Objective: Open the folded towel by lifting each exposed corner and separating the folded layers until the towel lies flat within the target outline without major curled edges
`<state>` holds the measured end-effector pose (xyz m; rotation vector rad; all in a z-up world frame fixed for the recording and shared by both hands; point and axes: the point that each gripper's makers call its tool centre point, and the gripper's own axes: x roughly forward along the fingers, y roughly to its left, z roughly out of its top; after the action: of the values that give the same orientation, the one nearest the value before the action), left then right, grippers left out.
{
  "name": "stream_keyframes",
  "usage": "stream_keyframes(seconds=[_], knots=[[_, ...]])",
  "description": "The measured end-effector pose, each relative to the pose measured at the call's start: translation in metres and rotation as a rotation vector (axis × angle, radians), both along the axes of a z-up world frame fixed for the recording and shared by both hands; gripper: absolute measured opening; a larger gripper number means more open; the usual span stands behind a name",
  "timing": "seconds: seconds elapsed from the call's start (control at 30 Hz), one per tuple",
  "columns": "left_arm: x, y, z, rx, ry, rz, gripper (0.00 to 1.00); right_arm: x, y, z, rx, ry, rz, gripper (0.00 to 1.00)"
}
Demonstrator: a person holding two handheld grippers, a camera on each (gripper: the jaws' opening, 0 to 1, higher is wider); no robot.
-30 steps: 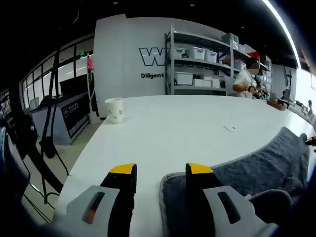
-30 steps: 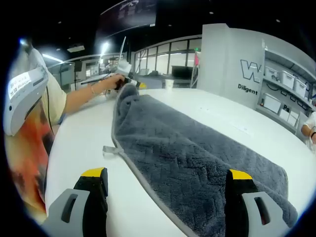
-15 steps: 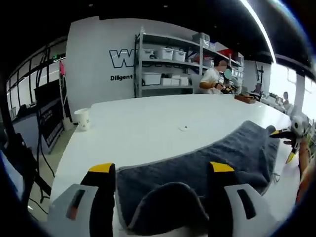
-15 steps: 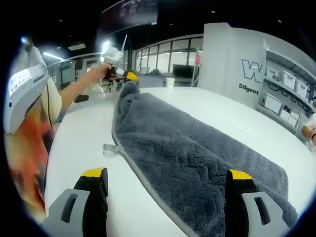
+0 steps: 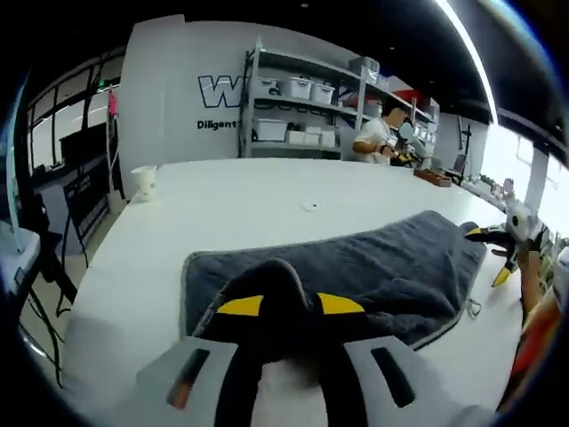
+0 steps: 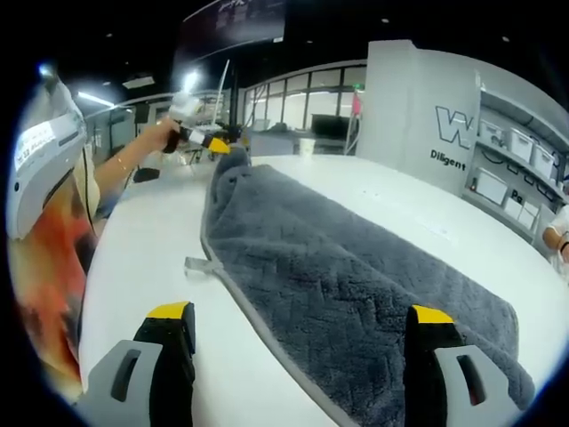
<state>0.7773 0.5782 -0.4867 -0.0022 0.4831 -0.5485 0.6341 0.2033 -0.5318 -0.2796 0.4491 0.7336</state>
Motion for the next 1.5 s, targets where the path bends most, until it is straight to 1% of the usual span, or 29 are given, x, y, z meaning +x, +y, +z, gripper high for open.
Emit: stream_keyframes(seconds=[0.03,0.1,0.17,0.33,0.43,0.53,0.6,0.73,0.8,0.87,0.93,1.07,1.1,1.17,1.2,1.27,1.3,1.37,1.5], knots=[[-0.002,0.0,-0.002,0.002,0.006,-0.004,0.11,0.0,0.0,0.0,0.002,-0.001,0.001,0.98],[-0.007,-0.002,-0.006,-0.001,0.017,-0.018,0.04,0.0,0.0,0.001,0.003,-0.001,0.0,0.98],[-0.01,-0.003,-0.009,-0.008,0.029,-0.02,0.02,0.0,0.0,0.0,0.0,-0.002,-0.001,0.97],[-0.027,0.004,-0.014,0.051,0.043,0.007,0.02,-0.001,0.0,-0.001,-0.003,0.001,0.003,0.97],[-0.036,0.007,-0.013,0.053,0.05,0.019,0.02,-0.001,0.0,0.0,-0.003,-0.001,0.002,0.97],[-0.05,0.006,-0.015,0.05,0.07,0.02,0.02,-0.001,0.0,-0.001,-0.001,0.003,0.005,0.98],[-0.059,0.007,-0.016,0.06,0.083,0.021,0.02,-0.001,0.0,-0.002,-0.009,0.004,0.005,0.98],[-0.074,0.014,-0.017,0.082,0.101,0.047,0.02,-0.001,0.0,-0.002,-0.007,0.006,0.006,0.97],[-0.081,0.021,-0.02,0.095,0.12,0.065,0.02,-0.001,0.0,-0.003,-0.011,0.005,0.007,0.97],[-0.086,0.025,-0.023,0.104,0.133,0.074,0.02,-0.001,0.0,-0.003,-0.016,0.005,0.009,0.97],[-0.09,0.031,-0.026,0.095,0.152,0.091,0.02,-0.002,0.001,-0.004,-0.015,0.007,0.012,0.97],[-0.099,0.038,-0.03,0.089,0.164,0.119,0.02,-0.002,0.002,-0.004,-0.018,0.009,0.014,0.97],[-0.101,0.039,-0.032,0.096,0.165,0.123,0.02,-0.002,0.002,-0.005,-0.019,0.01,0.015,0.97],[-0.104,0.047,-0.036,0.145,0.166,0.129,0.02,-0.003,0.002,-0.005,-0.022,0.012,0.016,0.97],[-0.105,0.051,-0.038,0.157,0.168,0.14,0.02,-0.003,0.002,-0.006,-0.023,0.013,0.019,0.97],[-0.107,0.055,-0.038,0.149,0.172,0.152,0.02,-0.004,0.004,-0.006,-0.021,0.016,0.023,0.97],[-0.11,0.055,-0.04,0.133,0.179,0.151,0.02,-0.004,0.004,-0.006,-0.022,0.018,0.025,0.97],[-0.113,0.056,-0.043,0.129,0.187,0.157,0.02,-0.004,0.005,-0.007,-0.031,0.017,0.028,0.97],[-0.122,0.059,-0.054,0.133,0.23,0.166,0.02,-0.004,0.005,-0.008,-0.035,0.021,0.03,0.97]])
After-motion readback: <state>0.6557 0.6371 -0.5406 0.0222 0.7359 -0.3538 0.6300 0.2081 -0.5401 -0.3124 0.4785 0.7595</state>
